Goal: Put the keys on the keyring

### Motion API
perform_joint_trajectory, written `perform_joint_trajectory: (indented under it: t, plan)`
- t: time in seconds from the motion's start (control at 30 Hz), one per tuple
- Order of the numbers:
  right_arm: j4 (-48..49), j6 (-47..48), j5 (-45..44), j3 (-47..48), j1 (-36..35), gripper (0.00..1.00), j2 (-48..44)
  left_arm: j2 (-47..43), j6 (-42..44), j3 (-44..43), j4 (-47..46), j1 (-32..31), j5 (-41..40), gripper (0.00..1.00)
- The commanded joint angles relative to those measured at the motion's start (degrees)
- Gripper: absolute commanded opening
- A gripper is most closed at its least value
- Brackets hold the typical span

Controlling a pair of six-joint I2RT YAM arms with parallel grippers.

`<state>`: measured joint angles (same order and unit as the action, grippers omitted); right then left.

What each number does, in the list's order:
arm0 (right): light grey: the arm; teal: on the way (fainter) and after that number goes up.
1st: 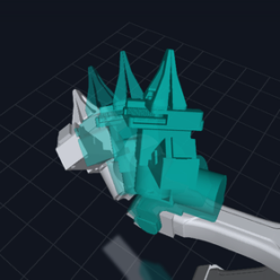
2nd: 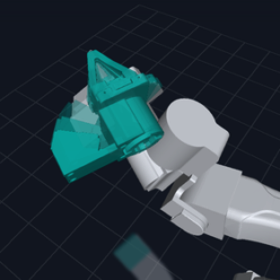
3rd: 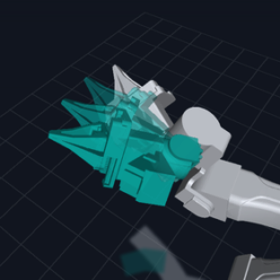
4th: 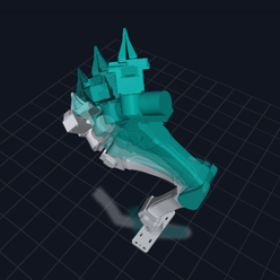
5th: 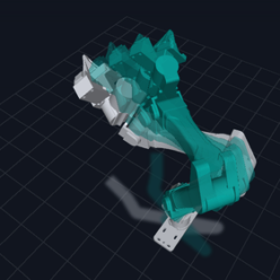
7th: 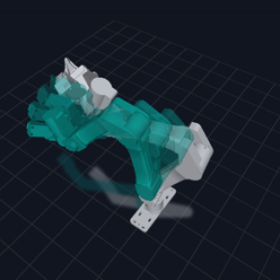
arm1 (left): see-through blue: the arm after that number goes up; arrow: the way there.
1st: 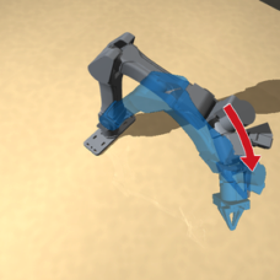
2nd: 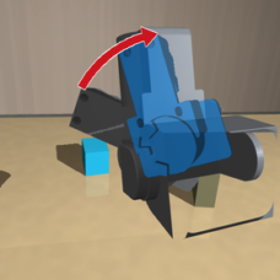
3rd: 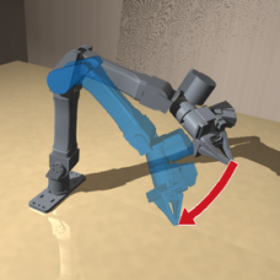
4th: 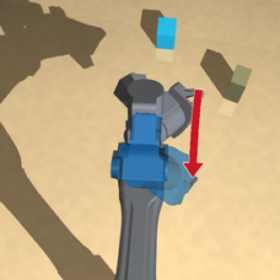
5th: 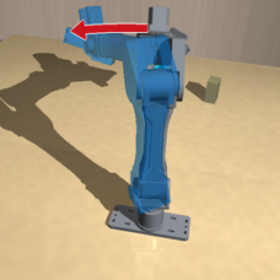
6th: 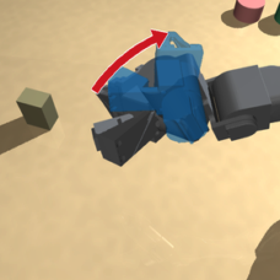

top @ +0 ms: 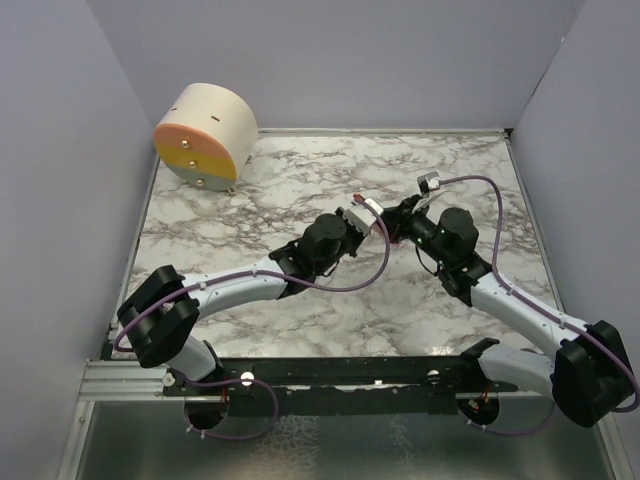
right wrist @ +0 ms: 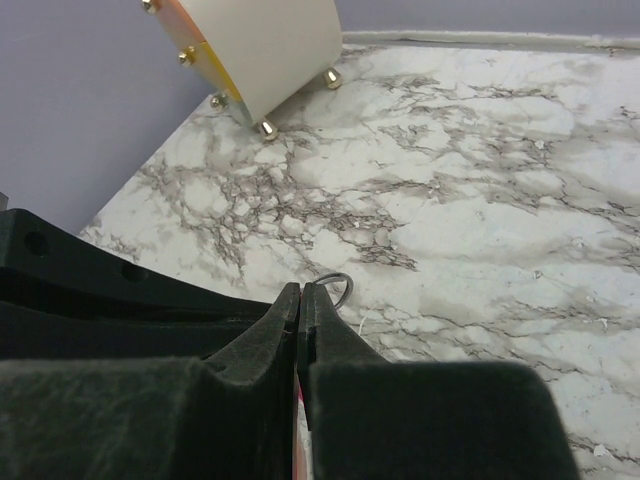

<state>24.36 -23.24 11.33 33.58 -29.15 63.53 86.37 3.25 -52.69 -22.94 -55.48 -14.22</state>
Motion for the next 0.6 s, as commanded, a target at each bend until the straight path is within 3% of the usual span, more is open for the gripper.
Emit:
perform_joint_trajectory:
  t: [0.0, 0.57]
  plan:
    - [-4.2, 3.9, 2.3, 2.0, -0.9, 0.01, 0.2, -0.9, -0.9, -2.9, 1.6, 0.5, -1.0, 0.00]
    - [-7.6, 8.6, 3.7, 4.0, -2.3, 0.01, 3.0, 0.0, -2.1, -7.6, 8.2, 2.9, 1.3, 0.00]
